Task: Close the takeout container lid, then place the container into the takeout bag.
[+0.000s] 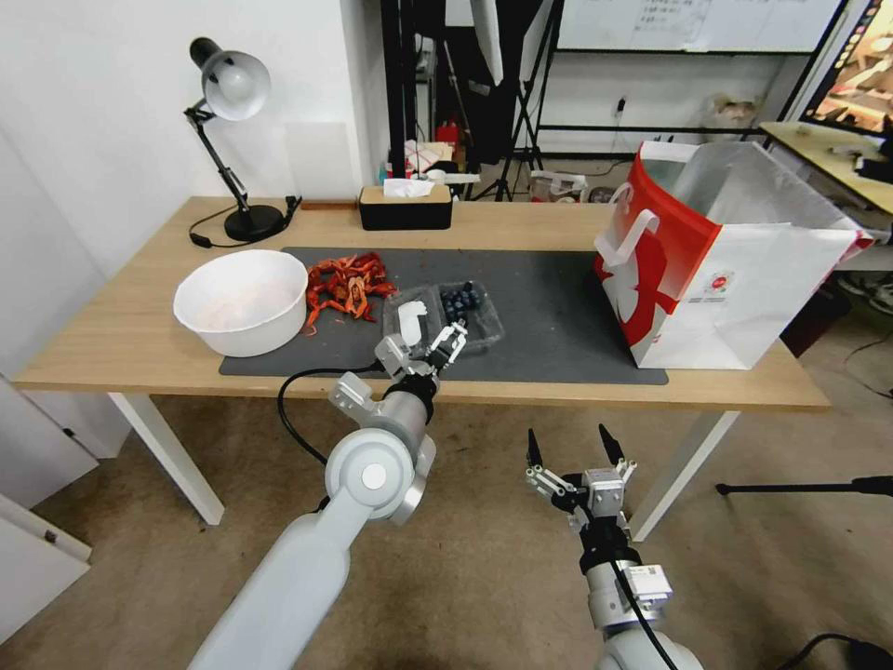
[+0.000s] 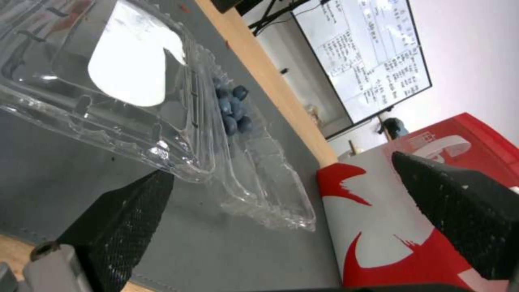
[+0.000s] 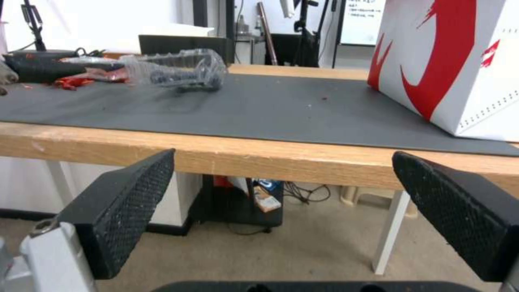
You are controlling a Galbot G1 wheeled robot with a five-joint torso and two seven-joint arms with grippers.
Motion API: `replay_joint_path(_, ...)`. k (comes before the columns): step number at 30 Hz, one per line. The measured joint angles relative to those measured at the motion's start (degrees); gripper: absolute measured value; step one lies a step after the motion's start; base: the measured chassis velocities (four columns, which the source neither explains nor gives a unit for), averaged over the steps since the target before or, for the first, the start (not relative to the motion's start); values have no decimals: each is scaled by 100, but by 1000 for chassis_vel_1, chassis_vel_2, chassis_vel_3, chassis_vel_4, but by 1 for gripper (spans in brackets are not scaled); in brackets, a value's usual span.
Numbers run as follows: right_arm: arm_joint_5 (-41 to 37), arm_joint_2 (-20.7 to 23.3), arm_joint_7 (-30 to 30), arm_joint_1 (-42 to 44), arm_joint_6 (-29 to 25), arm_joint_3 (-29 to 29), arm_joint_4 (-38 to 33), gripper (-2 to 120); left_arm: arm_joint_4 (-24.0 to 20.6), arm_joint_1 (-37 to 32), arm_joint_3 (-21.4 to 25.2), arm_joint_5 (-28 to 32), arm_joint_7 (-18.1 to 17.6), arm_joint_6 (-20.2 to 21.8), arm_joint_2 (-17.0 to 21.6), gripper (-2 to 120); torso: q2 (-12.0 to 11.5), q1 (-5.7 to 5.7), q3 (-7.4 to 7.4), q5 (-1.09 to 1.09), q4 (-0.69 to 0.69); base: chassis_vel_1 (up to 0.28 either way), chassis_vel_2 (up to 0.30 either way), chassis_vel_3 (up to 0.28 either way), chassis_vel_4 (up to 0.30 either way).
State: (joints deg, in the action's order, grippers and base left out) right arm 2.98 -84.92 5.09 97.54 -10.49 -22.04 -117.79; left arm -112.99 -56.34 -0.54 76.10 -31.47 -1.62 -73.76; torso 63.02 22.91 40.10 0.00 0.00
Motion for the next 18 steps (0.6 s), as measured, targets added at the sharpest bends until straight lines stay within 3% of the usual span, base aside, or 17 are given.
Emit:
replay_joint_path(9, 30, -17, -3, 7, -8, 21, -2, 100, -20, -95, 12, -235, 97, 0, 22, 100, 0, 0, 0, 0, 0, 0, 0, 0, 0)
replay_joint_path(13, 61, -30, -7, -3, -8, 38, 27, 100, 89, -138, -2, -820, 290, -92, 48, 100, 0, 0, 0, 0, 0, 0, 0, 0, 0)
replay_joint_path(18, 69, -31, -9, -3, -10, 39, 43, 100, 96, -169, -30, -1084, 401, -125, 68, 100, 0, 0, 0, 0, 0, 0, 0, 0, 0)
